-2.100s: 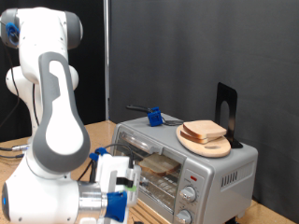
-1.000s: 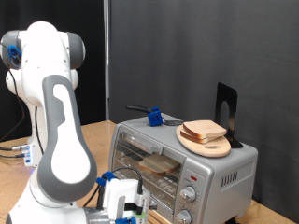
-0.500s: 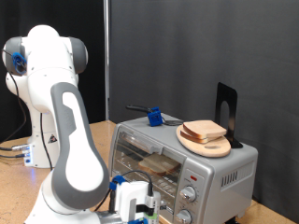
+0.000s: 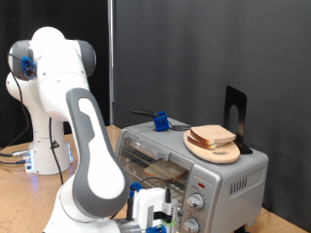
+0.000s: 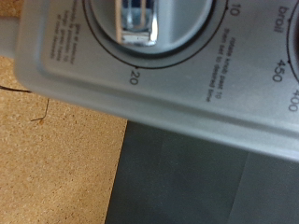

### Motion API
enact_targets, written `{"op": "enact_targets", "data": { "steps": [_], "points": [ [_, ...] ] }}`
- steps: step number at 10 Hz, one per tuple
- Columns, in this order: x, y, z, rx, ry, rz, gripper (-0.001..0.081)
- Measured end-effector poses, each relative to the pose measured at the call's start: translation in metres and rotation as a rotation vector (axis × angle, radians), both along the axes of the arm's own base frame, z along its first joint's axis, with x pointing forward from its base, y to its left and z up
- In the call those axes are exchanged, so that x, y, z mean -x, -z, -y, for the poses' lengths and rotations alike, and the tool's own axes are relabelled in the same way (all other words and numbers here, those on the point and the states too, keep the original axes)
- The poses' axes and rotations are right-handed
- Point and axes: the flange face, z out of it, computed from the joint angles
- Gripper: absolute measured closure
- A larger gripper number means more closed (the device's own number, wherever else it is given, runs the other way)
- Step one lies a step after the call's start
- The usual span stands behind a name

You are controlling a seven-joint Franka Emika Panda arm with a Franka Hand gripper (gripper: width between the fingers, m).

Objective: Make a piece of toast with the oven

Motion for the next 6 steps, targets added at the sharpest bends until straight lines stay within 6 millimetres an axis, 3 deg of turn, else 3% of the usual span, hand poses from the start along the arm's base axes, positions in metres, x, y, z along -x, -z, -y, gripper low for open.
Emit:
{"op": "enact_targets", "data": {
  "steps": [6],
  "points": [
    [-0.004, 0.002, -0.016, 0.012, 0.004, 0.003, -0.0002]
  ]
}}
